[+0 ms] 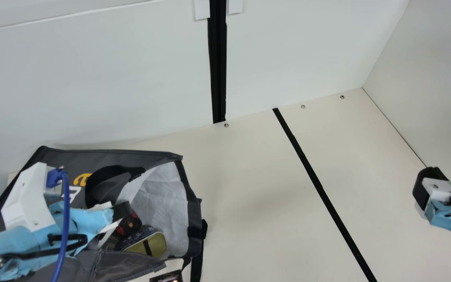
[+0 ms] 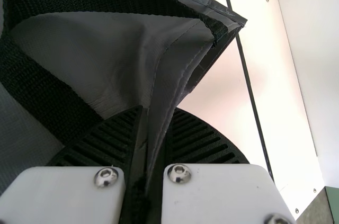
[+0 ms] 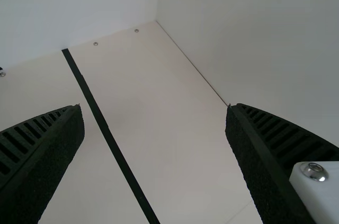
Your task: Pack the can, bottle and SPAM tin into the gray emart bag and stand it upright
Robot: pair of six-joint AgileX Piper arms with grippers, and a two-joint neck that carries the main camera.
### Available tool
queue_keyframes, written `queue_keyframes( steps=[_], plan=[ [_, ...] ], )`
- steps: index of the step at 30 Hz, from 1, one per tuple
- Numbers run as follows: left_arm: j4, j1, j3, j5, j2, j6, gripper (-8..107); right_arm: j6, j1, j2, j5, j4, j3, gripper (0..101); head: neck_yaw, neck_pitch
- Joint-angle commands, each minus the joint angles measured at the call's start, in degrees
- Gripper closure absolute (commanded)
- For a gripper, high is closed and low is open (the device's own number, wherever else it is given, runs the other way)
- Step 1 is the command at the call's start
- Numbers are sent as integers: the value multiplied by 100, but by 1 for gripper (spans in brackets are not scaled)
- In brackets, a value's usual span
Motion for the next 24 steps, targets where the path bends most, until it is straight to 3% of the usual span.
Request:
queue_keyframes(
  steps=[1, 11, 24],
  plan=[
    [0, 0, 0, 0, 0, 0, 107, -11, 8, 10, 3, 13, -18, 6, -14, -130],
    [0, 0, 0, 0, 0, 0, 107, -113, 72, 102, 3, 84, -17, 6, -14, -130],
    [0, 0, 0, 0, 0, 0, 107, -236, 280, 154, 3, 316, 320, 6, -14, -130]
  ],
)
